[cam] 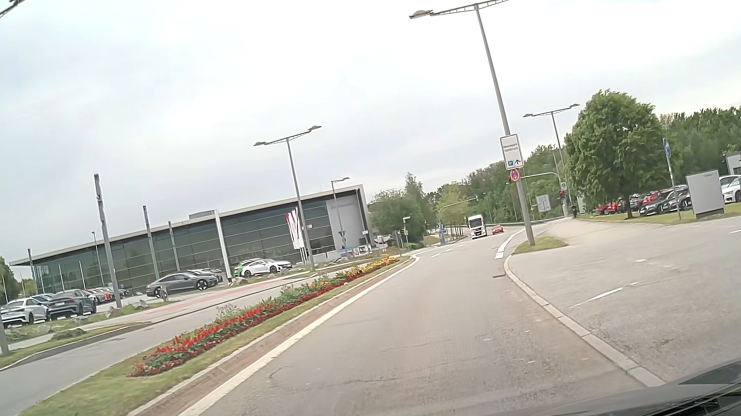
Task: Follow the waypoints while adhering to traffic rules and regulations
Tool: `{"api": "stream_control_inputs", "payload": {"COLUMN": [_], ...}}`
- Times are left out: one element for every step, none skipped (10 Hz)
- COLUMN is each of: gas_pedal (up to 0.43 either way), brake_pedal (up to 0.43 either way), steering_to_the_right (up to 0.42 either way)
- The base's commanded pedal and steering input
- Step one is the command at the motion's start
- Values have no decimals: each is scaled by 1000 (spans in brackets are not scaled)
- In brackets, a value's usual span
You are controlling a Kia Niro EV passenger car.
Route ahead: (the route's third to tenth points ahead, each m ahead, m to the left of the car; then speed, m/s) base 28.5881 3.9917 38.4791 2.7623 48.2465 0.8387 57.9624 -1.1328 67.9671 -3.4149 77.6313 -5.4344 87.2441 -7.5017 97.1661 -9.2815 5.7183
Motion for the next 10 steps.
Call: {"api": "stream_control_inputs", "payload": {"gas_pedal": [98,110,110,110,110,110,110,110,98,98], "brake_pedal": [0,0,0,0,0,0,0,0,0,0], "steering_to_the_right": [15,16,15,15,15,15,15,15,15,16]}}
